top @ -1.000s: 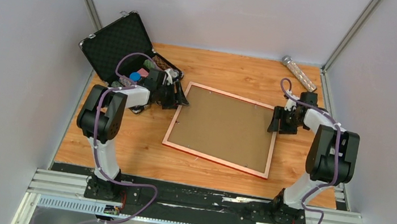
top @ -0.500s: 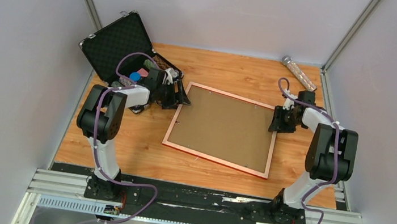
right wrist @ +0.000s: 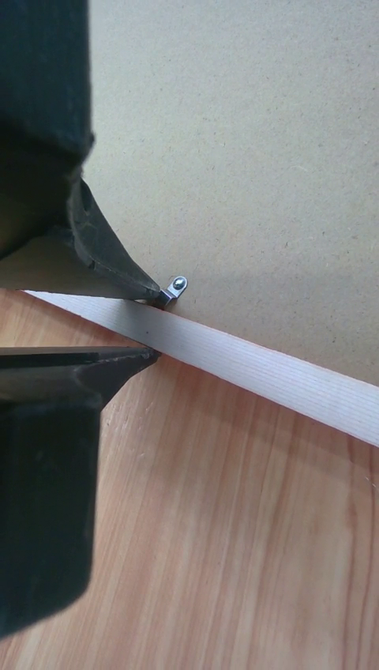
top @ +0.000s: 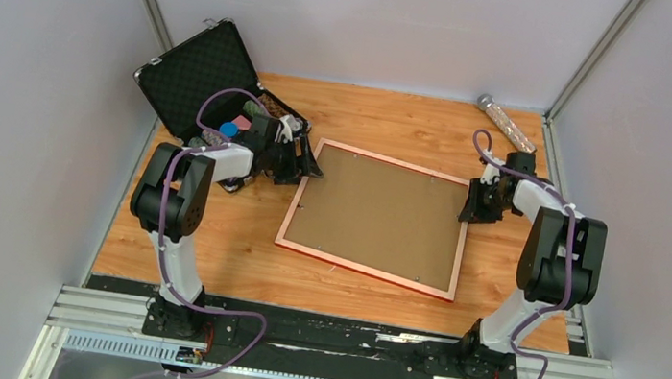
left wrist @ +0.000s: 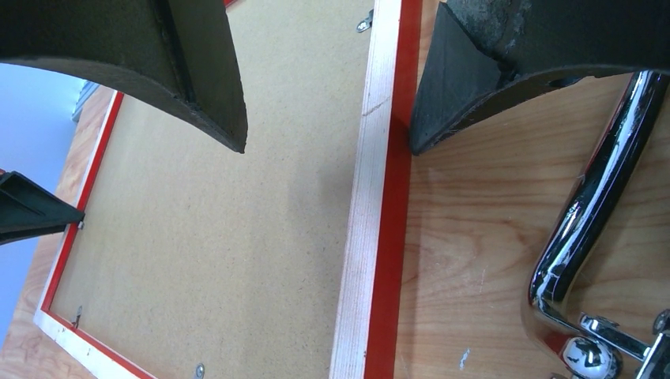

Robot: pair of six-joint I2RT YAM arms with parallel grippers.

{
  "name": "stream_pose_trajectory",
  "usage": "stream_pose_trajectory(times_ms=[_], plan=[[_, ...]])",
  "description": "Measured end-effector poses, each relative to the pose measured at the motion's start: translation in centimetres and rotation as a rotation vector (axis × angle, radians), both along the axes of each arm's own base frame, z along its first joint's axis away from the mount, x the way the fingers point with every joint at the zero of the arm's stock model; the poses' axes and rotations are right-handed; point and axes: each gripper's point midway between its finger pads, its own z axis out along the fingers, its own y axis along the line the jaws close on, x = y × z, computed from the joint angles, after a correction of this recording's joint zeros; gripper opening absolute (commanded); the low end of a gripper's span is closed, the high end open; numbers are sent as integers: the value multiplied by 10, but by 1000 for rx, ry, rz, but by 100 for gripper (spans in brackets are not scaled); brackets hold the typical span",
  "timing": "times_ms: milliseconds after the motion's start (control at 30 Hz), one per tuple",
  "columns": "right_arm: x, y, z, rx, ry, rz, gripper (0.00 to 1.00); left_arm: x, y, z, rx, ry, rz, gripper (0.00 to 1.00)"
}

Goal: Put the photo into the frame

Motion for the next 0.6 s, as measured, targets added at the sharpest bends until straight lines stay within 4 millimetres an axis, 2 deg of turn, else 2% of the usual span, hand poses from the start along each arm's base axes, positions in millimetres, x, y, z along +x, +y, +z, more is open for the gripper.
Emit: stream_pose_trajectory(times_ms=[100, 233, 367, 600], plan=[[0, 0, 0, 1, 0, 0, 20, 0, 0, 0, -3, 3, -2, 84], [0, 0, 0, 2, 2, -2, 36, 0, 0, 0, -3, 3, -3, 84], [3, 4, 3, 27, -4, -2, 46, 0, 0, 0, -2, 3, -5, 84], [7, 8, 8, 64, -4, -11, 46, 0, 0, 0, -1, 3, -5, 84]])
